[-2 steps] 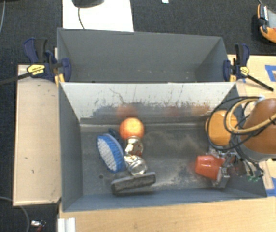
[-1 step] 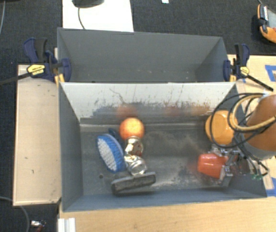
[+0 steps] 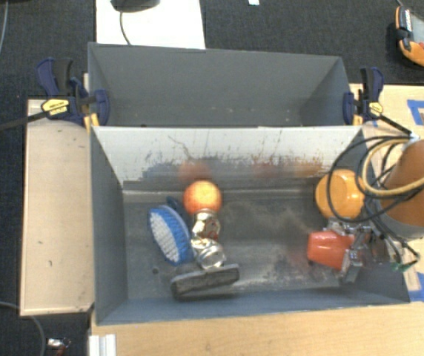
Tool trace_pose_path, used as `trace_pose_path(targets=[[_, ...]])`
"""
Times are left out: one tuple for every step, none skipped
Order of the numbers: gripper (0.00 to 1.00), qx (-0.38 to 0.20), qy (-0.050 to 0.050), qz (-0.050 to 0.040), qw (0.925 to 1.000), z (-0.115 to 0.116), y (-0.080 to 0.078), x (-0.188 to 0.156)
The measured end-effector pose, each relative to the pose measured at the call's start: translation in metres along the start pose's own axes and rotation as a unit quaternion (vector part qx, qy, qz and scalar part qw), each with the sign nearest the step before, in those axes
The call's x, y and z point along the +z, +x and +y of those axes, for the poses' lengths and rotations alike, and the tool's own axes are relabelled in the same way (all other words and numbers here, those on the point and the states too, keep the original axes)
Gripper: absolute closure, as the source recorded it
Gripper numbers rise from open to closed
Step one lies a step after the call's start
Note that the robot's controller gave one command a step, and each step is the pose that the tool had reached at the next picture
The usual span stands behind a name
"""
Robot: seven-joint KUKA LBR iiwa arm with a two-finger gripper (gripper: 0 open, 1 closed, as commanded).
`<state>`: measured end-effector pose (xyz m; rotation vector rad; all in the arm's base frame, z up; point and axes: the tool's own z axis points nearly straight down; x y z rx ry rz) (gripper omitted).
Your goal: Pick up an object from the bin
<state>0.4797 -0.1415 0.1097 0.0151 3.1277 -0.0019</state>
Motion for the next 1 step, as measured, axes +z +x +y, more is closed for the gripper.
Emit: trace_pose_path(targets=[[1.00,-0.001,0.000,-0.0019,1.0000,0.0000,-0.0009,-0.0109]])
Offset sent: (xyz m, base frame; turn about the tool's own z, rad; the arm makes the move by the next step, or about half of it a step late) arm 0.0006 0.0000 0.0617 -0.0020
